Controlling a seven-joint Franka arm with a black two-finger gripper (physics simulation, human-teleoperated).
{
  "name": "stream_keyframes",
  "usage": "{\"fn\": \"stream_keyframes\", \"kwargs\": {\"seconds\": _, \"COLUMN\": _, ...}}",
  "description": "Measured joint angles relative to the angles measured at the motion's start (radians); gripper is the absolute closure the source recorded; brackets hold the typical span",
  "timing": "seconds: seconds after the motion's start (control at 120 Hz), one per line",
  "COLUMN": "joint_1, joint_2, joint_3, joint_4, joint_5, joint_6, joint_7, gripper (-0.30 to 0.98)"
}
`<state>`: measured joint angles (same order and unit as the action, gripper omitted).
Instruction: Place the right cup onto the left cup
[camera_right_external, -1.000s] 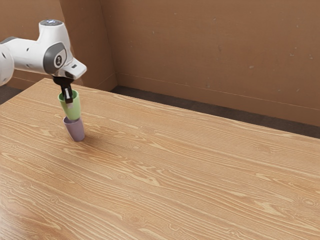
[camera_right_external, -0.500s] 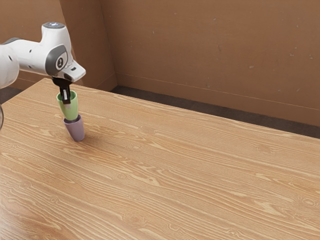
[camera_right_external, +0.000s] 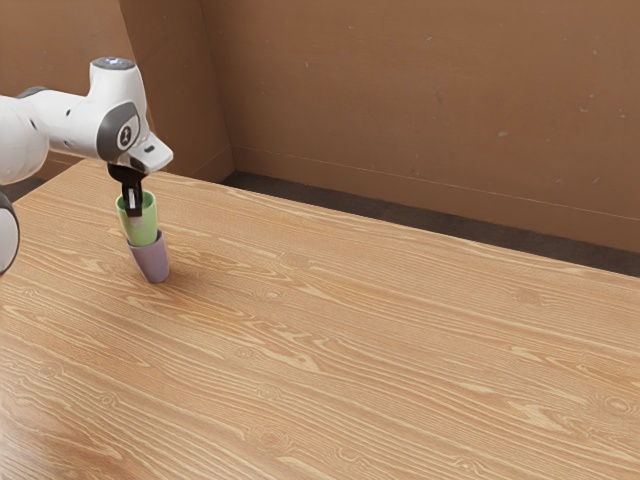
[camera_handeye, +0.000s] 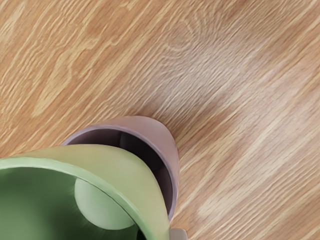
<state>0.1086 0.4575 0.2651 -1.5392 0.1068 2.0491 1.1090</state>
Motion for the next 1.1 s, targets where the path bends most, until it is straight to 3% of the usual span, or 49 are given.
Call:
{"fn": "stream_keyframes", "kwargs": {"seconds": 0.133, "joint_1": 0.001, "joint_2": 0.002, "joint_3": 0.0, "joint_4": -0.002, "joint_5": -0.003, "joint_6": 0.003, "joint_7": 0.006, "gripper": 0.79}}
{"fn": "stream_keyframes", "kwargs": {"seconds": 0.342, "joint_1": -0.001, "joint_2": -0.007, "joint_3": -0.001, "joint_4": -0.003, "joint_5": -0.008, "joint_6": -0.001, "joint_7": 0.012, "gripper": 0.35}}
{"fn": "stream_keyframes", "kwargs": {"seconds": 0.525, "joint_1": -0.01, "joint_2": -0.05, "joint_3": -0.005, "joint_4": -0.01, "joint_5": -0.016, "joint_6": -0.009, "joint_7": 0.013, "gripper": 0.15}}
{"fn": "stream_keyframes", "kwargs": {"seconds": 0.8, "joint_1": -0.069, "joint_2": -0.19, "joint_3": -0.009, "joint_4": -0.019, "joint_5": -0.06, "joint_6": -0.137, "joint_7": -0.012, "gripper": 0.04}}
{"fn": "stream_keyframes", "kwargs": {"seconds": 0.983, "joint_1": -0.213, "joint_2": -0.332, "joint_3": 0.03, "joint_4": -0.045, "joint_5": -0.066, "joint_6": -0.242, "joint_7": -0.028, "gripper": 0.02}}
{"fn": "stream_keyframes", "kwargs": {"seconds": 1.1, "joint_1": -0.252, "joint_2": -0.381, "joint_3": 0.036, "joint_4": -0.043, "joint_5": -0.061, "joint_6": -0.301, "joint_7": -0.035, "gripper": 0.01}}
